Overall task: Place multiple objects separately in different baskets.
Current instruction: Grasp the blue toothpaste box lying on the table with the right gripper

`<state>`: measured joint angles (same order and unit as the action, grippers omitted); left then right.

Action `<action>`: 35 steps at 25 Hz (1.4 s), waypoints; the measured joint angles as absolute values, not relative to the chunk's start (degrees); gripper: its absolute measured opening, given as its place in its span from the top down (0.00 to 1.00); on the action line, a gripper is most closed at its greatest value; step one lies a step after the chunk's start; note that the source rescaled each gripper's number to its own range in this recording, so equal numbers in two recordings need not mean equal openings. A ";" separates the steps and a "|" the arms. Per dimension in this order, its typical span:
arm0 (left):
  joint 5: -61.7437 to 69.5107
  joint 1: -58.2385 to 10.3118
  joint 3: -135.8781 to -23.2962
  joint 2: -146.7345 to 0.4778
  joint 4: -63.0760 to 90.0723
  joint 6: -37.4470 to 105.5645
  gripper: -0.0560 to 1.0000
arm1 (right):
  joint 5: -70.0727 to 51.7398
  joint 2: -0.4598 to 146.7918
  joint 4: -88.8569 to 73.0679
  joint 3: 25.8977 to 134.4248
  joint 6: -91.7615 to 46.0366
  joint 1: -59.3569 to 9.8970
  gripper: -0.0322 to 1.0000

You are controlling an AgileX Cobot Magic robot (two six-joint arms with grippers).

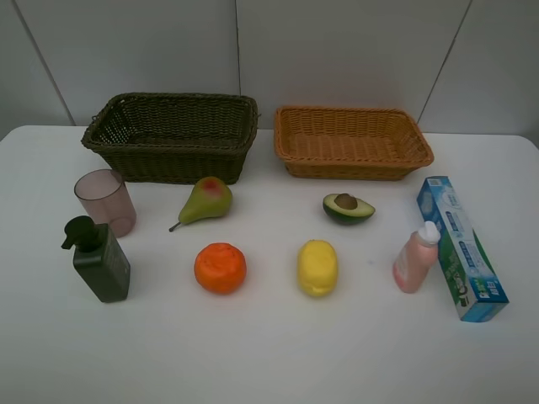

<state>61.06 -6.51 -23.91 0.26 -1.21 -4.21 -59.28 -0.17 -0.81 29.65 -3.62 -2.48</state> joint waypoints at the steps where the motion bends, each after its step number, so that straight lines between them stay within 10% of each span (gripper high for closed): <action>1: 61.06 -6.51 -23.91 0.26 -1.26 -4.21 0.00 | -59.28 -0.17 -0.81 29.65 -3.62 -2.48 0.00; 35: 61.06 -6.51 -23.91 0.26 -1.26 -4.21 0.00 | -59.28 -0.17 -1.20 29.65 -3.62 -2.48 0.00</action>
<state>61.06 -6.51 -23.91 0.26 -1.26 -4.21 -59.28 -0.17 -1.20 29.65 -3.62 -2.48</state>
